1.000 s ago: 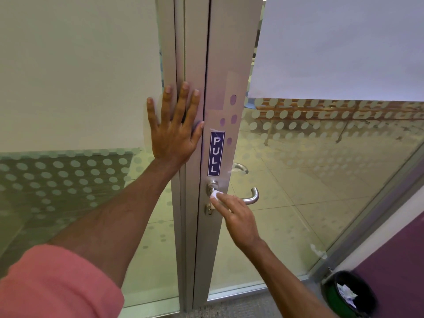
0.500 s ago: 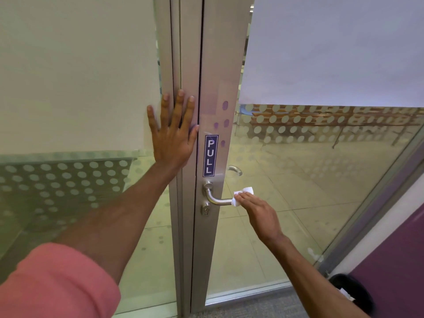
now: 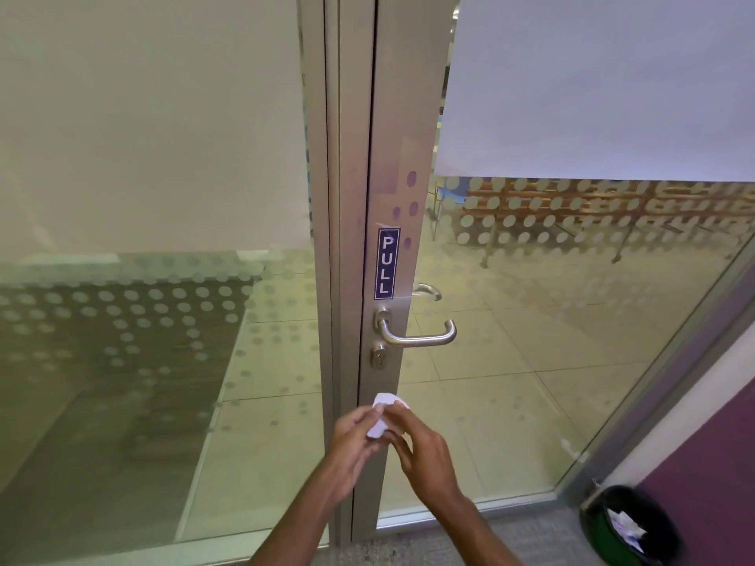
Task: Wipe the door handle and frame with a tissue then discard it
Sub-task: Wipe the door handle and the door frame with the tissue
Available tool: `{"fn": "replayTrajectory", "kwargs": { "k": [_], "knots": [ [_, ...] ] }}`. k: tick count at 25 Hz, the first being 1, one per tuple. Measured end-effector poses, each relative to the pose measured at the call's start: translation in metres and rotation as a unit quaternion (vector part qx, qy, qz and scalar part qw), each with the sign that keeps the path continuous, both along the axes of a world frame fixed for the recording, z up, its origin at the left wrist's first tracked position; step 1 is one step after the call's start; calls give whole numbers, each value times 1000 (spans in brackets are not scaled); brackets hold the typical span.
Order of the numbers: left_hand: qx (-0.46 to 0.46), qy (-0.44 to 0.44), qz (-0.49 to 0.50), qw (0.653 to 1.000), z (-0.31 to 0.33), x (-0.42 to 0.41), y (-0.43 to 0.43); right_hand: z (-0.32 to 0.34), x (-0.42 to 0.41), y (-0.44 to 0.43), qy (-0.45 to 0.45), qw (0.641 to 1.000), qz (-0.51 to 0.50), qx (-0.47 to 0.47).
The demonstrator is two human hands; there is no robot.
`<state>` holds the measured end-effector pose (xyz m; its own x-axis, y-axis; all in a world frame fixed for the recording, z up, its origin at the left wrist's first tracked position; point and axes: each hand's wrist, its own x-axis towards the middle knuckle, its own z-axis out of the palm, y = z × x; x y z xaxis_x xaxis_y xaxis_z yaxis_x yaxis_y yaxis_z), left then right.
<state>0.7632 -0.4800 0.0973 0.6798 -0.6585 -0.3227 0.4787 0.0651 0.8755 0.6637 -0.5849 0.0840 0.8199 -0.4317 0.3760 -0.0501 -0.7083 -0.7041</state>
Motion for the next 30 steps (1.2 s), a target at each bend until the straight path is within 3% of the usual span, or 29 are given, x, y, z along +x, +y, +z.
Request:
{"fn": "replayTrajectory", "kwargs": {
  "k": [3,6,8,14,18,22,25,27,28,30],
  "knots": [
    [17,4,42,999,-16,-7,12,-5,-4,5,-9,979,-28,200],
    [41,-24,33,998,-20,-9,21,-7,0,-1,8,851,-80,519],
    [36,-34,9,999,-20,-11,24,-9,-3,-3,68,804,-25,591],
    [84,-97,28,991,-25,-11,27,-11,1,-5,31,751,-26,659],
    [86,-119,44,988,-22,-15,22,-14,4,-6,39,766,-52,639],
    [74,-133,60,986,-21,-15,16,-12,6,-4,29,738,-4,674],
    [91,-179,69,977,-25,-10,13,-8,11,-1,11,749,0,662],
    [130,-271,102,948,-20,-4,9,1,18,0,-18,768,-25,639],
    [163,-349,127,914,-13,1,7,11,23,-1,-33,784,-32,619],
    [233,-537,183,790,10,18,3,38,35,-4,-55,826,-27,561]
  ]
}}
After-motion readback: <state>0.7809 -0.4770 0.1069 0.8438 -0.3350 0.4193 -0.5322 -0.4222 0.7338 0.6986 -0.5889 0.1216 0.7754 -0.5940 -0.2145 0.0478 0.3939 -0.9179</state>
